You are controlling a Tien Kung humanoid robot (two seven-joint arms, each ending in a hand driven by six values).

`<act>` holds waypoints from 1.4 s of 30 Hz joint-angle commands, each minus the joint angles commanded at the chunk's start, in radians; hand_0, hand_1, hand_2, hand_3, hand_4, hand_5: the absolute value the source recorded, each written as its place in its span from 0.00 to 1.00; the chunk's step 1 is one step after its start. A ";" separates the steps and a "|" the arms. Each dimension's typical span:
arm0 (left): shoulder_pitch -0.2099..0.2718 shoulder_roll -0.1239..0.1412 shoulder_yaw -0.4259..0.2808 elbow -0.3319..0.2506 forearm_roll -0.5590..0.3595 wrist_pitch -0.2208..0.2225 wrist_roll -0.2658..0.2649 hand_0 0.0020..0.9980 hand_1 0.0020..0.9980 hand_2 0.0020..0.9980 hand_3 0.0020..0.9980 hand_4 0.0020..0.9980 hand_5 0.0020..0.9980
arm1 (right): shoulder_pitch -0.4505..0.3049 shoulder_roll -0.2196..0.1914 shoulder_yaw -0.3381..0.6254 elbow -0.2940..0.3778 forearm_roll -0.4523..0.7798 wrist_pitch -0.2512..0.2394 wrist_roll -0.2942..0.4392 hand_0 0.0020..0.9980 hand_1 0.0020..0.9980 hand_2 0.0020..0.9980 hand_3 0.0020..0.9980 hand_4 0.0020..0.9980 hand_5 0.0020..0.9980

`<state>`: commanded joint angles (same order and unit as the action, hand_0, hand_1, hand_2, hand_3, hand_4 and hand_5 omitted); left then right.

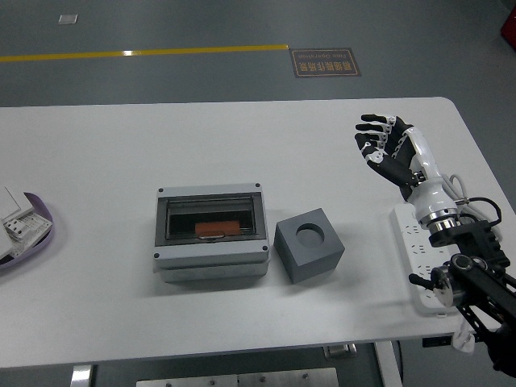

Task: Pick up the cylinder from the cube,place it in the box,flap close box

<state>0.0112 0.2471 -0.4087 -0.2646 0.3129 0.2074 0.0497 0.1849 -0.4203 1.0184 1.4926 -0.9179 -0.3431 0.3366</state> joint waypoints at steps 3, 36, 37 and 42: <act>-0.002 -0.002 0.009 -0.001 -0.001 -0.001 0.001 0.51 0.58 0.60 0.65 0.79 0.17 | 0.000 0.000 0.006 0.002 -0.001 0.000 0.000 0.62 0.58 0.62 0.64 0.68 0.12; -0.019 0.009 0.003 -0.002 0.009 -0.003 -0.001 0.50 0.58 0.59 0.65 0.78 0.18 | -0.024 -0.005 0.047 -0.003 0.068 0.005 0.019 0.60 0.58 0.62 0.64 0.68 0.12; -0.019 0.009 0.003 -0.002 0.009 -0.003 -0.001 0.50 0.58 0.59 0.65 0.78 0.18 | -0.024 -0.004 0.047 -0.004 0.068 0.005 0.020 0.60 0.58 0.62 0.64 0.68 0.12; -0.018 0.009 0.004 -0.001 0.008 -0.003 0.000 0.50 0.58 0.59 0.65 0.78 0.18 | -0.024 -0.003 0.047 -0.006 0.069 0.004 0.020 0.60 0.58 0.62 0.64 0.68 0.13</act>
<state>-0.0065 0.2560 -0.4048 -0.2660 0.3205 0.2043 0.0492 0.1610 -0.4235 1.0653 1.4864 -0.8488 -0.3389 0.3570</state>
